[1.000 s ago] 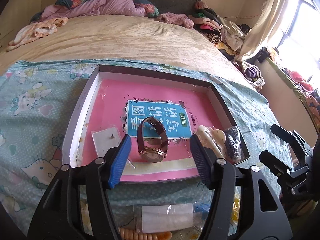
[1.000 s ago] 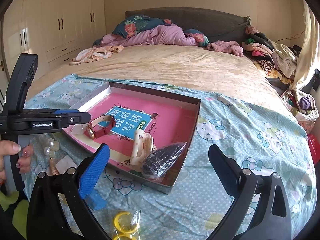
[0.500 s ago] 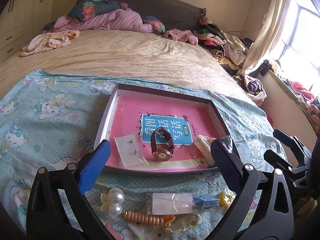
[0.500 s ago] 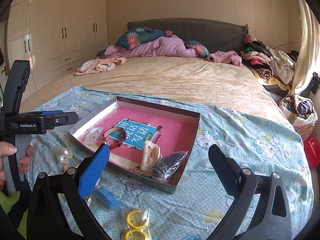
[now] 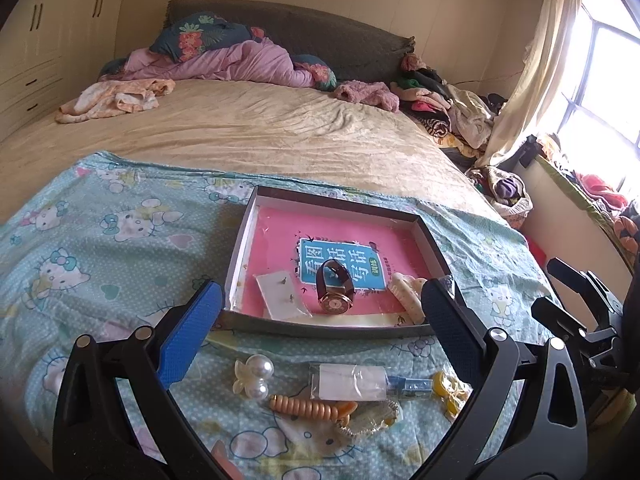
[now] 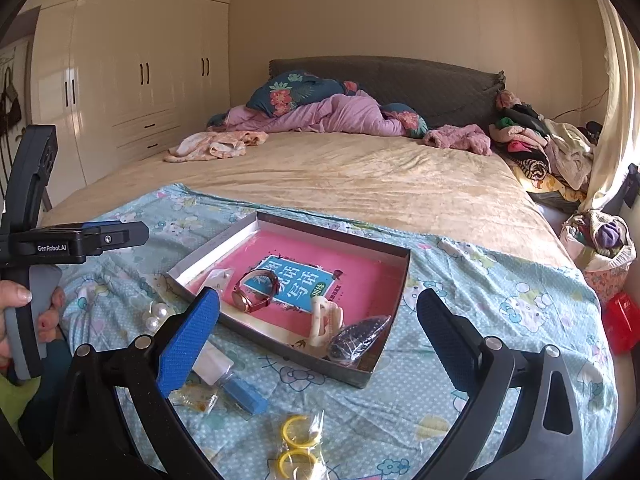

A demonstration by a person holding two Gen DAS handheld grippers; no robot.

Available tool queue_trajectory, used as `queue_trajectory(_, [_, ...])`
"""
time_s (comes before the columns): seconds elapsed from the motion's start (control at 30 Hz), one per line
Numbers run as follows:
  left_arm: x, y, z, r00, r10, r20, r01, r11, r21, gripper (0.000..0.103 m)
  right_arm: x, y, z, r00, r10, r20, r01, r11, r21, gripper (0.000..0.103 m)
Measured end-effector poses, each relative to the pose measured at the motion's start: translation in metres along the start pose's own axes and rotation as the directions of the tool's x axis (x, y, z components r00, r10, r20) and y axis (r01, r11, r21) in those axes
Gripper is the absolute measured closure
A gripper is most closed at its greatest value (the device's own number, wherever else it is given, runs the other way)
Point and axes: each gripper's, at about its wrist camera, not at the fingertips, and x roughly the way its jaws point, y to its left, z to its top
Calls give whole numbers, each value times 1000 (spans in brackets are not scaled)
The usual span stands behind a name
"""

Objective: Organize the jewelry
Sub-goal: 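Withdraw both open tools from the box back over the remaining jewelry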

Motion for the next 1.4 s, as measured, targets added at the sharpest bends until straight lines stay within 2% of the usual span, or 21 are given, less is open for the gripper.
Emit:
queue_trajectory(0.37, [-19, 7, -17, 1000, 17, 3, -17, 1000, 12, 10, -18, 15, -7, 999, 35, -9, -35, 999, -16, 5])
queue_trajectory(0.73, [-34, 14, -34, 999, 42, -4, -42, 999, 26, 10, -23, 32, -23, 996, 61, -61, -64, 997, -44, 5])
queue_trajectory(1.1, [-26, 14, -58, 997, 61, -57, -58, 997, 46, 10, -15, 43, -42, 989, 82, -125, -90, 994, -58, 5])
queue_trajectory(1.4, [-11, 7, -82, 990, 60, -131, -49, 995, 85, 10, -7, 45, -56, 982, 83, -171, -96, 993, -70, 5])
